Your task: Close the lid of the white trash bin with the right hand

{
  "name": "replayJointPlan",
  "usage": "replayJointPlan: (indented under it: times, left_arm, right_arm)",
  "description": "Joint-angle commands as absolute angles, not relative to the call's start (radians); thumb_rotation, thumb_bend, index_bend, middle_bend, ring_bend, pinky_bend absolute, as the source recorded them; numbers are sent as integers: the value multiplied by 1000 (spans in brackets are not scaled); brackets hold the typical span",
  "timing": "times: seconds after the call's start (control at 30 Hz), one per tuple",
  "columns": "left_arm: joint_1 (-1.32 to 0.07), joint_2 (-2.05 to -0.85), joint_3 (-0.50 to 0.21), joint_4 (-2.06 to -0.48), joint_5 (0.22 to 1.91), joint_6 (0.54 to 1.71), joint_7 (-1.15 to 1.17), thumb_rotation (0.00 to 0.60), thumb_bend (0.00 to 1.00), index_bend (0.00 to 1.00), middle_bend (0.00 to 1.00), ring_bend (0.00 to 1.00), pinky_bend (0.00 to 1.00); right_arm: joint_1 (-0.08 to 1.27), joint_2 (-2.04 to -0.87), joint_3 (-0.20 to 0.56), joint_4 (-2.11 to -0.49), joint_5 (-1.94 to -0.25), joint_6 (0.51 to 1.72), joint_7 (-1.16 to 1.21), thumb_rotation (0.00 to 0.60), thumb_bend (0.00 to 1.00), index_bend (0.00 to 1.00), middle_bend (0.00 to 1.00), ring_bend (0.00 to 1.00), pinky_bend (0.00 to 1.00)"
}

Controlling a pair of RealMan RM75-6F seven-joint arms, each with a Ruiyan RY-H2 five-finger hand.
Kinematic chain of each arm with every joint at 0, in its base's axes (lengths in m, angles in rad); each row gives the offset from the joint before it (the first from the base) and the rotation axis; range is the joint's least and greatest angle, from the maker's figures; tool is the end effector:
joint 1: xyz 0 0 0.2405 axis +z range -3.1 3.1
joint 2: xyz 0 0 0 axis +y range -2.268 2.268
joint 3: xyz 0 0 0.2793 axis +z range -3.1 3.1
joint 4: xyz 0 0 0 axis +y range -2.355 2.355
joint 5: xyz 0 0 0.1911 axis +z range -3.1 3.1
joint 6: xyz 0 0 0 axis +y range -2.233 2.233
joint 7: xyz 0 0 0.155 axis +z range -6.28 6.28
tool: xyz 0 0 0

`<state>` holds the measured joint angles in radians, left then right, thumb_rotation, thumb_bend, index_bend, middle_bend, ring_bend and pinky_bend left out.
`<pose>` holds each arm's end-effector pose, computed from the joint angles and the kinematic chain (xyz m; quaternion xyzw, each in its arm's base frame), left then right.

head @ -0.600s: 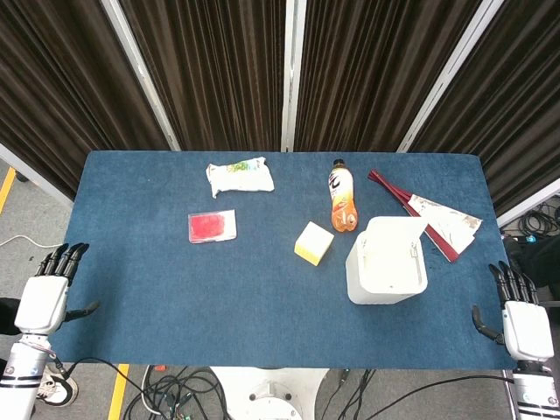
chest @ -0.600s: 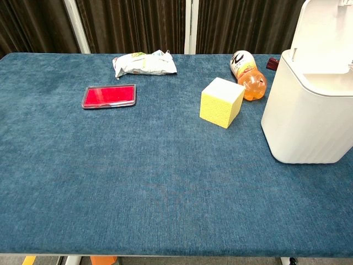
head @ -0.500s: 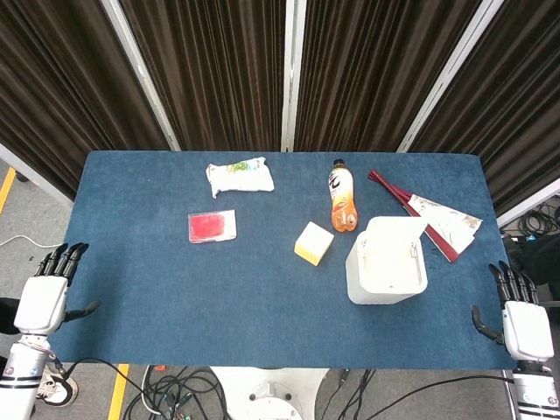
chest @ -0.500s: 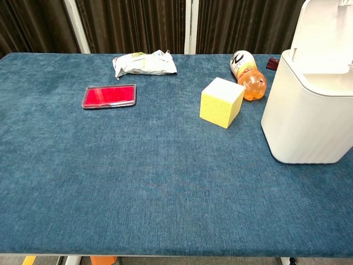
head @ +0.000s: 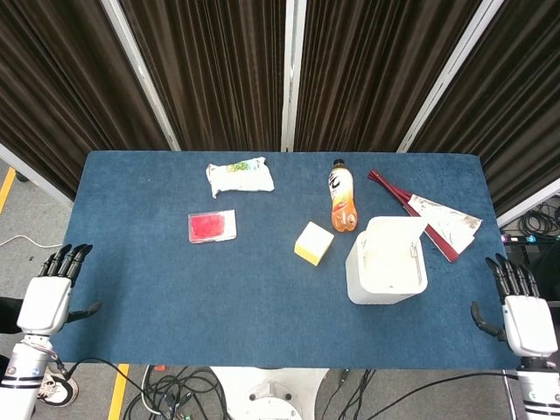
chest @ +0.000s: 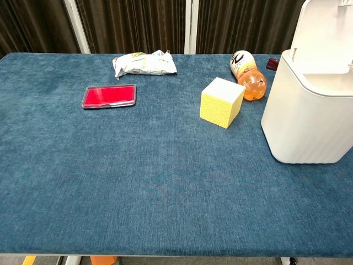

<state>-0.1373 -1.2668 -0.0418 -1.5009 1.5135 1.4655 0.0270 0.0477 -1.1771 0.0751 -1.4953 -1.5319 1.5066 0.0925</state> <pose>-0.3230 0.2085 0.1406 -0.6112 -0.3809 -0.4006 0.5665 -0.3411 -0.1856 0.1823 0.5779 -0.3889 0.4082 0.5901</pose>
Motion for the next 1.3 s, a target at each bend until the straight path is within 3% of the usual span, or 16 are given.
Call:
replayJointPlan:
  times: [0.03,0.23,0.47,0.63,0.77,0.83,0.9,0.97,1.1,1.3]
  left_arm:
    - [-136,-1274,-41,-1496,1513,1467,23,600,66,89,90,42,132]
    - [-138,-1281,-41,-1489,1516,1468,20,600,66,89,90,42,132]
    - [-134,-1278,-39,-1486,1509,1466,16,600,67,89,90,41,132]
    - [-131,-1277,-38,-1480,1505,1465,7,600,67,89,90,41,132]
    - [-131,-1281,-38,-1472,1504,1464,1,600,67,89,90,41,132]
    - [-131,-1281,-38,-1470,1504,1464,-2,600,67,89,90,41,132]
    - [-130,-1281,-38,-1467,1504,1464,-4,600,67,89,90,42,132]
    - [-129,-1280,-38,-1464,1502,1464,-7,600,67,89,90,42,132]
    - [-129,-1278,-38,-1462,1502,1464,-10,600,67,89,90,41,132]
    - [-131,-1279,-37,-1462,1504,1461,-6,600,67,89,90,41,132]
  right_arm:
    - [92,-1067,110,-1630,-1571,1503,33,454,330,0,0,0,0]
    - [218,-883,201,-1893,-1539,1368,-24,455,313,0,0,0,0]
    - [445,-729,352,-2080,-1268,1048,28,455,311,0,7,0,0]
    - [593,-694,432,-2058,-1055,894,39,454,470,1,110,19,12]
    - [714,-704,421,-2011,-842,762,-31,461,621,95,187,103,108]
    - [754,-708,416,-2001,-760,715,-27,525,726,216,273,196,219]
    - [782,-716,408,-1992,-705,698,-24,593,795,347,376,314,420]
    - [798,-732,394,-1983,-681,711,-35,600,842,419,434,380,551]
    - [814,-760,366,-1972,-653,719,-44,600,901,486,468,401,581]
    - [825,-785,332,-1939,-640,671,-18,600,919,500,474,401,584]
